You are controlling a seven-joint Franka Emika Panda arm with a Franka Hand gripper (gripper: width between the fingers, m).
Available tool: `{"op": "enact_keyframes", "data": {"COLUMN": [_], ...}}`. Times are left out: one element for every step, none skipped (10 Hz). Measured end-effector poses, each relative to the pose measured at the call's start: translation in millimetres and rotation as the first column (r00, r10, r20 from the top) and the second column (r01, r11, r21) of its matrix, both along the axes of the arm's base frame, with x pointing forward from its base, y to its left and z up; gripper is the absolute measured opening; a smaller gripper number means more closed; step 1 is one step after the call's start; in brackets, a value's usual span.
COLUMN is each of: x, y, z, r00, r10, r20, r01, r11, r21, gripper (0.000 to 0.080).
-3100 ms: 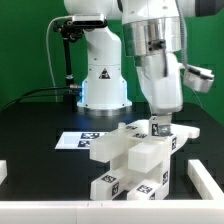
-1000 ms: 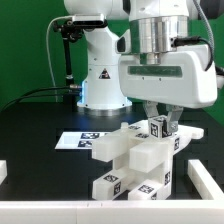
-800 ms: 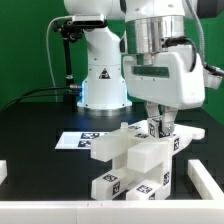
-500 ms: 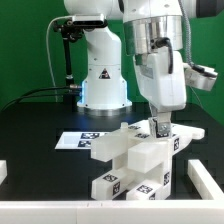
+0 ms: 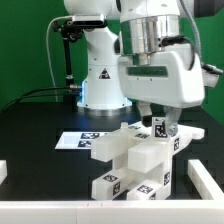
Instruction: Assemble chair
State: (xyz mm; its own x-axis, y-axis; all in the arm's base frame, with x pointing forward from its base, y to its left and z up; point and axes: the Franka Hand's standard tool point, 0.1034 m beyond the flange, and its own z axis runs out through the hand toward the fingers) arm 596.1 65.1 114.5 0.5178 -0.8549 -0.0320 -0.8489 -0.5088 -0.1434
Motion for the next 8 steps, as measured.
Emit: {"op": "enact_keyframes", "data": {"x": [-0.9, -0.8, -0.7, -0.9, 1.7, 5.3, 4.8, 4.8], "y": [3.7, 2.1, 1.5, 2.1, 4.5, 5.7, 4.9, 4.9], "z": [-0.6, -0.6, -0.7, -0.9, -0.8, -1.1, -1.4, -1.5], "r00": [0.995, 0.988, 0.973, 0.951, 0.858, 0.768, 0.800, 0.814], "r10": [0.102, 0.154, 0.228, 0.309, 0.512, 0.640, 0.600, 0.580], "r20": [0.008, 0.012, 0.018, 0.018, -0.022, -0.031, -0.028, -0.028], "r01": [-0.102, -0.154, -0.228, -0.308, -0.512, -0.637, -0.598, -0.578], "r11": [0.995, 0.988, 0.973, 0.950, 0.853, 0.758, 0.790, 0.805], "r21": [-0.010, -0.018, -0.028, -0.042, -0.106, -0.140, -0.133, -0.131], "gripper": [0.0633, 0.0646, 0.0646, 0.0648, 0.0648, 0.0648, 0.0624, 0.0490]}}
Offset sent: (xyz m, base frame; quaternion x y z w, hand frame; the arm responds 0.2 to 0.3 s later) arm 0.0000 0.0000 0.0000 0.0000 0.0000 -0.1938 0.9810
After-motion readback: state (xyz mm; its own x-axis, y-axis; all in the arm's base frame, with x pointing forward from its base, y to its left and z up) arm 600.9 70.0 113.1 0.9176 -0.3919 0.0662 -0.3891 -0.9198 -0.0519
